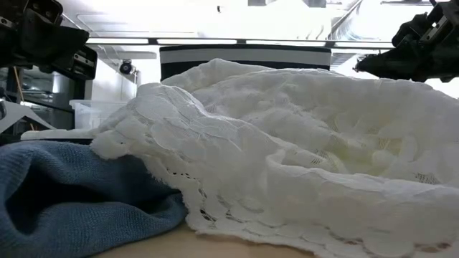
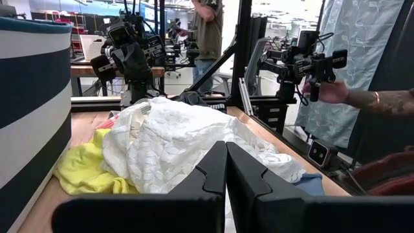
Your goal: Pick & Place Cloths
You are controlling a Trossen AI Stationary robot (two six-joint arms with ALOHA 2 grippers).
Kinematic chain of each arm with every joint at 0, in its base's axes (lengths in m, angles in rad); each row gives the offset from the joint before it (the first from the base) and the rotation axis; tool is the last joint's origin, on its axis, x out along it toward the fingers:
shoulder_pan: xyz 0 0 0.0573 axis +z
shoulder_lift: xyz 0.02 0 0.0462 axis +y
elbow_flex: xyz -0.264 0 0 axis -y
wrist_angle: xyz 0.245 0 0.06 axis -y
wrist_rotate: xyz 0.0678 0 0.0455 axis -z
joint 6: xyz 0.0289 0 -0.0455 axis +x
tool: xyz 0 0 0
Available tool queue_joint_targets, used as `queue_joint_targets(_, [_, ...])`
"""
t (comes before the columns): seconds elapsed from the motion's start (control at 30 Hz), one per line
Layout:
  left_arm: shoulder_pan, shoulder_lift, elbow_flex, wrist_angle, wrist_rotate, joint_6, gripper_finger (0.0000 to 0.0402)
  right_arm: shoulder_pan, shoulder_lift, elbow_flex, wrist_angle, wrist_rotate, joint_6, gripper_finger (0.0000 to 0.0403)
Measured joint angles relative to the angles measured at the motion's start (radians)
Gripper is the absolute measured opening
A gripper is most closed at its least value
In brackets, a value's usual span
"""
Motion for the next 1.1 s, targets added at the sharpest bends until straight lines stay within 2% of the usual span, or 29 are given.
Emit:
queue_joint_targets(0.37, [0.0,0.0,0.0,0.0,0.0,0.0,0.0001,0.0,0.0,0.0,0.0,0.0,0.009,0.0004])
queue_joint_targets(0.7, [0.0,0.0,0.0,0.0,0.0,0.0,0.0001,0.0,0.0,0.0,0.002,-0.026,0.313,0.0004])
queue_joint_targets(0.9, [0.0,0.0,0.0,0.0,0.0,0.0,0.0001,0.0,0.0,0.0,0.012,-0.103,0.384,0.0004])
queue_joint_targets(1.03, [0.0,0.0,0.0,0.0,0.0,0.0,0.0001,0.0,0.0,0.0,0.06,-0.105,0.421,0.0004])
queue_joint_targets(1.1, [0.0,0.0,0.0,0.0,0.0,0.0,0.0001,0.001,0.001,0.011,0.057,-0.071,0.42,0.0004])
